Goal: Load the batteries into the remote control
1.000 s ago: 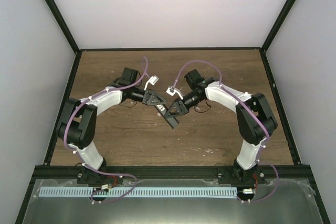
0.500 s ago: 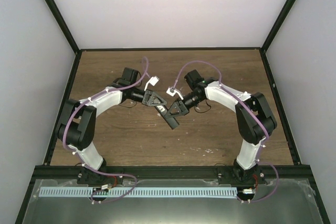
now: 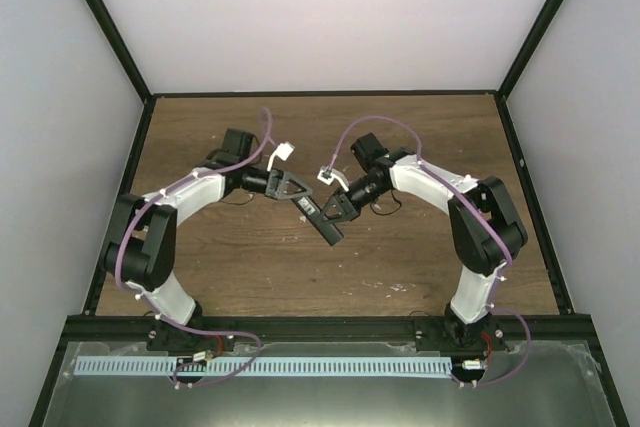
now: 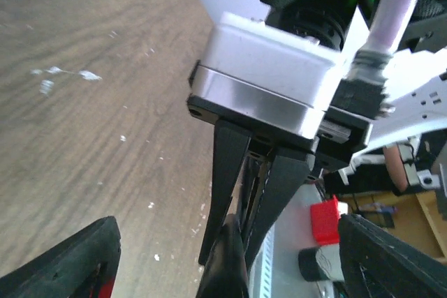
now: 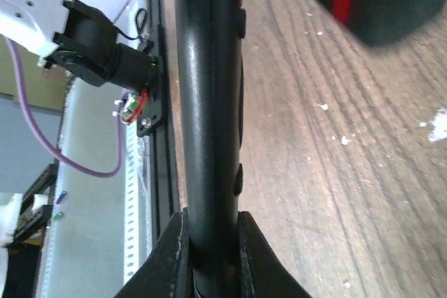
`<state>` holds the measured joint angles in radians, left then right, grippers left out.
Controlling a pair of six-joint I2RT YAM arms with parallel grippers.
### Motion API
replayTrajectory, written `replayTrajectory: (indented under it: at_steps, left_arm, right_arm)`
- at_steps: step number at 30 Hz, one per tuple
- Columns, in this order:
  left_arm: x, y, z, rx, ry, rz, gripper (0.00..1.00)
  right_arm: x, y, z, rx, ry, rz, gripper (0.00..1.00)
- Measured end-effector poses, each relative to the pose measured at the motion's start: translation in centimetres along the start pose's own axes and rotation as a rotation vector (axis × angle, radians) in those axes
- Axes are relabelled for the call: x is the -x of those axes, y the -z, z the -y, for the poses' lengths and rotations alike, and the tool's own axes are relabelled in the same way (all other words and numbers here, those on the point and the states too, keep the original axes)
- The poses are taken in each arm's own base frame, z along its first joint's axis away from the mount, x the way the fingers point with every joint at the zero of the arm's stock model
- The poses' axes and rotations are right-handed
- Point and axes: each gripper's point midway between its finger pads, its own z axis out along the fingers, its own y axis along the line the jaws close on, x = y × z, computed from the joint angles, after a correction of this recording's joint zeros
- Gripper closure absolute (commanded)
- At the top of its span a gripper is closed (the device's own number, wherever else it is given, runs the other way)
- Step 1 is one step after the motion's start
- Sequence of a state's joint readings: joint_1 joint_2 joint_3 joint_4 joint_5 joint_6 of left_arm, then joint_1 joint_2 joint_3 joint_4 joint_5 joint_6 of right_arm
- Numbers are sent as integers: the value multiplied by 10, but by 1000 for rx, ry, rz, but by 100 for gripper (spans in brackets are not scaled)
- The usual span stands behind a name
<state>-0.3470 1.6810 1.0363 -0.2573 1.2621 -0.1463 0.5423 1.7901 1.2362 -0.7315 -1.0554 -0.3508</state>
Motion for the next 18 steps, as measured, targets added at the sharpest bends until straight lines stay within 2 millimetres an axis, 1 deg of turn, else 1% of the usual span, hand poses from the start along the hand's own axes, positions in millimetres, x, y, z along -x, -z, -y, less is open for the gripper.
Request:
replayTrajectory:
  at_steps: [2,4,7,8,10,11,13,15,18]
  left_arm:
    - [4,13,-4,27,3,45,12]
    - [9,32,-12,67,12,111,11]
    - [16,69,-26,154,45,230,10]
    - [19,86,-31,201,56,286,10]
    - [24,105,-35,259,57,347,9]
    - [28,116,-37,303,57,385,9]
    - [36,131,-33,365,30,438,9]
    - [42,141,-27,424,5,479,9]
    - [49,153,-22,500,-10,531,9]
  right_arm:
    - [-1,0,5,-29,1,-9,99]
    - [-3,1,12,-76,-2,-22,99]
    - [-7,4,28,-180,-15,-48,99]
    - [-8,6,33,-218,-20,-57,99]
    - [-11,13,47,-321,-39,-77,99]
    - [-12,16,53,-368,-45,-84,99]
    - [-13,27,66,-490,-65,-100,99]
    - [-13,39,79,-613,-78,-118,99]
    - [-7,58,96,-835,-74,-148,99]
